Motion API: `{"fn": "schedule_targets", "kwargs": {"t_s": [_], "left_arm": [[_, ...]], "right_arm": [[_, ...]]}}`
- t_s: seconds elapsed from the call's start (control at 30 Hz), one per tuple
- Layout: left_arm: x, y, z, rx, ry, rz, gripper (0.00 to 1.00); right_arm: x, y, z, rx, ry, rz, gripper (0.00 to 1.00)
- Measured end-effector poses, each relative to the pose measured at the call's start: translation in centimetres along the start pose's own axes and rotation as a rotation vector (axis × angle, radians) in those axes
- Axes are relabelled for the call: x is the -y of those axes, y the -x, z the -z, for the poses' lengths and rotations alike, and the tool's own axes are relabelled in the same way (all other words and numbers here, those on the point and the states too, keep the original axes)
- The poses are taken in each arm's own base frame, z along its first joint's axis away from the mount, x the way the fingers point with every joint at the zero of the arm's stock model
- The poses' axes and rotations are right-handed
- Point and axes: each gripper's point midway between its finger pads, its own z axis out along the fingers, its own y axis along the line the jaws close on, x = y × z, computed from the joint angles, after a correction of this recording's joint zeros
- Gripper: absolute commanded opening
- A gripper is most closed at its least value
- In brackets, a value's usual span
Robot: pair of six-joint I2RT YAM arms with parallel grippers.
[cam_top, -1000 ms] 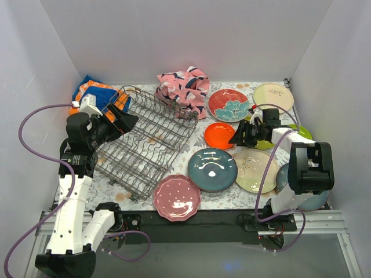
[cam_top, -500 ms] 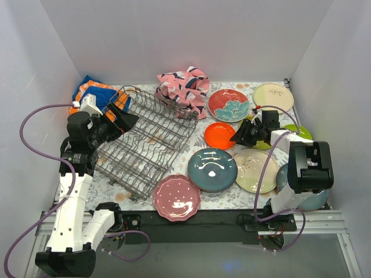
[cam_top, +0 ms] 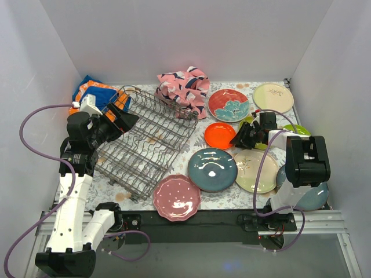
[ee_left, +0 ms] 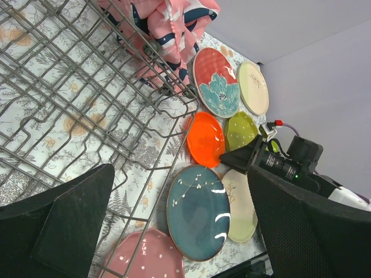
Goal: Load the plates into the dish rack
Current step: Grab a plate with the right arm
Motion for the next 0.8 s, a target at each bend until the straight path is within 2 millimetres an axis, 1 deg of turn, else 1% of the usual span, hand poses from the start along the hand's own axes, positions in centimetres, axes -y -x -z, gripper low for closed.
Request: {"fn": "schedule_targets", "kwargs": {"t_s": [0.1,0.2,0.33,0.5,0.53,0.67,0.8], "left_arm": [[0.1,0.0,0.0,-0.001,-0.002,0.006,0.98],[0.1,0.0,0.0,-0.003,-0.003,0.011,0.98],[0.2,-0.1,0.0,-0.005,-0.006,0.018,0.98],[0.3,-0.1,0.0,-0.007,-0.008,0.029,0.98],[0.3,-0.1,0.0,-0.008,-0.009,0.033,0.98],[0.4,-0.2,0.0,-0.010,-0.012,0.042,0.98],[0.4,-0.2,0.0,-0.011,-0.013,0.043,0.98]], "right_arm": [[-0.1,0.2,-0.1,0.000,0.003,-0.007,0.46],[-0.2,0.6,-0.5,0.001,0.011,-0.014,0.43],[-0.3,1.2,-1.1,0.009,0.020,-0.030,0.34],[-0.3,1.8,-1.7,0.013,0.022,-0.050,0.24],[-0.3,1.9,-1.8,0.013,0.023,-0.053,0.21],[-0.4,2.2,-2.2,0.012,0.029,-0.071,0.15],[-0.8,2.5,-2.4,0.010,0.046,-0.091,0.10]]}}
